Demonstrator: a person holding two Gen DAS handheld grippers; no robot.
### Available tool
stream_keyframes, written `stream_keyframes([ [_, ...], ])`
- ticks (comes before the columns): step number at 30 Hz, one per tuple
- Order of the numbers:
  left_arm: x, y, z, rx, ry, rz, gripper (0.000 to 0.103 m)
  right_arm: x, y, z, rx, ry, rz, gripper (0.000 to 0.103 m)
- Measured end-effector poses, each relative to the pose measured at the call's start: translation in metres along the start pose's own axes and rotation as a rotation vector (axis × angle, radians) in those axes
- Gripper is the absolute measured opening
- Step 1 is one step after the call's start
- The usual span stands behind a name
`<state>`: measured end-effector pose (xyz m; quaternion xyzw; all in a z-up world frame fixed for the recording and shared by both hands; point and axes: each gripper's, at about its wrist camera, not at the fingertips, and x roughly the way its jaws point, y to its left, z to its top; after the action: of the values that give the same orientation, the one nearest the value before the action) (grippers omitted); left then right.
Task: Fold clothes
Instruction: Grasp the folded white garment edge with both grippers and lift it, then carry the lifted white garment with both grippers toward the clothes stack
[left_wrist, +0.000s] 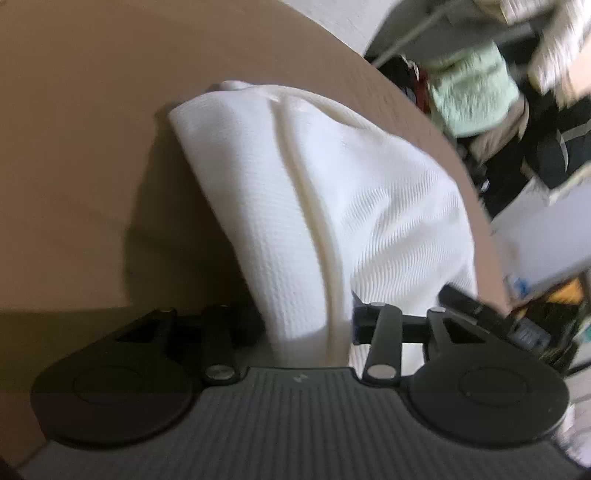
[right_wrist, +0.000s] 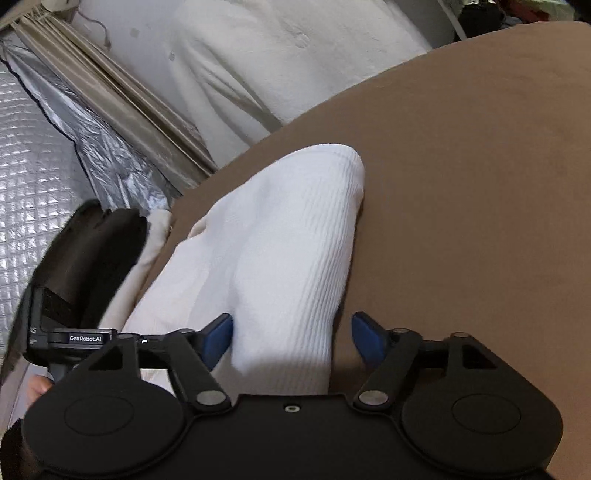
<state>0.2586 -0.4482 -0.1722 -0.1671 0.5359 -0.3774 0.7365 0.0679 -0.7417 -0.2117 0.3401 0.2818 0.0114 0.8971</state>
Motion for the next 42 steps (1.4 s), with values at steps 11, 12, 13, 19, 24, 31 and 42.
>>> stream_keyframes([
  [11,-0.033,-0.061,-0.026,0.220,-0.193,0.174,0.015,-0.043,0.127,-0.023,-0.512,-0.204,-0.143,0.038],
  [12,-0.047,-0.066,-0.033,0.236,-0.217,0.174,0.015,-0.050,0.140,-0.027,-0.538,-0.217,-0.157,0.037],
  [13,-0.061,-0.071,-0.039,0.252,-0.241,0.173,0.015,-0.059,0.150,-0.029,-0.551,-0.228,-0.162,0.037],
  [19,-0.167,-0.072,-0.087,0.297,-0.400,0.234,0.015,-0.113,0.219,-0.030,-0.616,-0.249,-0.124,0.036],
  [24,-0.243,-0.080,-0.100,0.335,-0.510,0.326,0.015,-0.132,0.283,-0.028,-0.696,-0.227,-0.022,0.036],
  [31,-0.380,-0.049,-0.057,0.341,-0.653,0.368,0.015,-0.093,0.376,0.008,-0.693,-0.251,0.214,0.036],
  [42,-0.487,0.012,0.095,0.382,-0.576,0.727,0.016,0.041,0.517,0.046,-0.581,-0.204,0.468,0.036],
])
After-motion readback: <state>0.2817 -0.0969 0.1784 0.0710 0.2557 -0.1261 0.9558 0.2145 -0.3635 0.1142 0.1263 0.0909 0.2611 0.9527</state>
